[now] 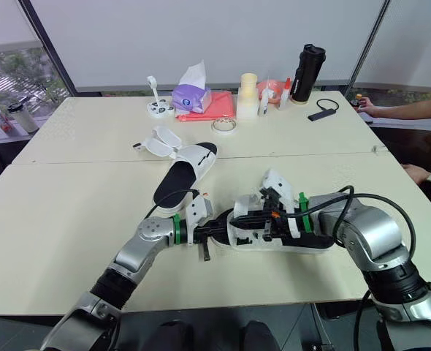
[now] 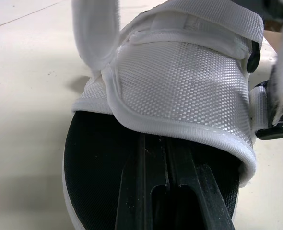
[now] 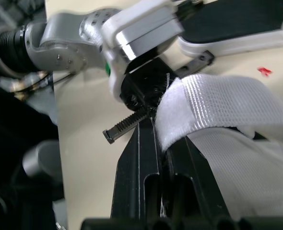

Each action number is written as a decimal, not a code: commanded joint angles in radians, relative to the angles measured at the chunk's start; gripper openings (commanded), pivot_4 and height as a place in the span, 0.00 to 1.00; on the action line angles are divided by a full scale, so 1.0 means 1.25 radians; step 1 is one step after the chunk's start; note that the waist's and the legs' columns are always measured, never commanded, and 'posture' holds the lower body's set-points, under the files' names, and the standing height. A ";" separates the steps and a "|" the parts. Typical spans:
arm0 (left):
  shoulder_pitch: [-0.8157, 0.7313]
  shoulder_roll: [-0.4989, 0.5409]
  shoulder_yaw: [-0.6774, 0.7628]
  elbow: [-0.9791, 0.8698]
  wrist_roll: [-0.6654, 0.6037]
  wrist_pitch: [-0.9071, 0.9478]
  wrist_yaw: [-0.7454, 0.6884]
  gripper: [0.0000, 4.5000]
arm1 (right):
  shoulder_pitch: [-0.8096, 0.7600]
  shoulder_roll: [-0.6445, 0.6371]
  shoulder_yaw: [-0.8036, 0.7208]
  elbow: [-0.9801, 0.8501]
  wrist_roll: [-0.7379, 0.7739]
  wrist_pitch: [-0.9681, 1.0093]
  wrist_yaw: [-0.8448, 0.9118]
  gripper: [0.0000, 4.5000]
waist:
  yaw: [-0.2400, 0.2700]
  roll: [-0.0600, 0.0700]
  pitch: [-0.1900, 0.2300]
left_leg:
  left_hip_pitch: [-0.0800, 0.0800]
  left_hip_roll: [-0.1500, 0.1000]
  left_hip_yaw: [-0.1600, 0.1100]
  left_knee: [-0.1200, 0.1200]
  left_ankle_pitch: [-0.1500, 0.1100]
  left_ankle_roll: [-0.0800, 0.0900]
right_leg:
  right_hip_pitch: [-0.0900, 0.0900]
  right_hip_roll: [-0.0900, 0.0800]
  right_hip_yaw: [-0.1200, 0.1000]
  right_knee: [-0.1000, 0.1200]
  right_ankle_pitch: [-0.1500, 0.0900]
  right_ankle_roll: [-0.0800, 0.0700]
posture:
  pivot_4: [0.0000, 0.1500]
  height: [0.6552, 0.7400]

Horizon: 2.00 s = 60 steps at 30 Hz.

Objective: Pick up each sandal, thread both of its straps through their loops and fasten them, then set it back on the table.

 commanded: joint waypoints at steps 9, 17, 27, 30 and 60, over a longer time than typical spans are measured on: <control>0.031 0.014 -0.011 0.046 0.030 0.036 0.020 0.00 | 0.022 -0.048 0.065 0.029 -0.085 -0.098 0.053 0.01 | 0.002 0.000 0.000 | 0.000 0.000 0.000 0.000 0.000 0.000 | 0.000 0.000 0.000 0.000 0.000 0.000 | 1.00 1.00; 0.028 0.013 -0.014 0.052 0.033 0.029 0.017 0.00 | 0.030 -0.076 -0.001 0.004 -0.004 -0.034 0.086 0.01 | 0.003 0.000 0.000 | 0.000 0.000 0.000 0.000 0.000 0.000 | 0.000 -0.001 0.000 0.000 0.000 0.000 | 1.00 1.00; 0.025 0.008 -0.013 0.064 0.030 0.030 0.017 0.00 | 0.006 -0.051 -0.055 0.014 0.096 0.037 0.074 0.01 | 0.002 0.000 0.000 | -0.001 0.001 0.000 0.000 0.000 0.000 | 0.000 -0.001 0.000 -0.001 0.000 0.000 | 1.00 1.00; 0.026 0.007 -0.012 0.063 0.030 0.031 0.019 0.00 | -0.019 -0.002 -0.071 0.044 0.125 0.061 0.048 0.01 | 0.002 0.000 0.000 | -0.001 0.001 0.000 0.000 0.000 0.000 | 0.000 -0.001 0.000 -0.001 0.000 0.000 | 1.00 1.00; 0.032 0.016 -0.009 0.071 0.032 0.034 0.021 0.00 | 0.135 0.114 -0.281 -0.084 0.266 0.177 -0.226 0.53 | 0.001 0.000 0.000 | -0.002 0.002 -0.001 0.000 0.000 0.000 | -0.001 -0.001 0.000 0.000 0.000 0.000 | 1.00 1.00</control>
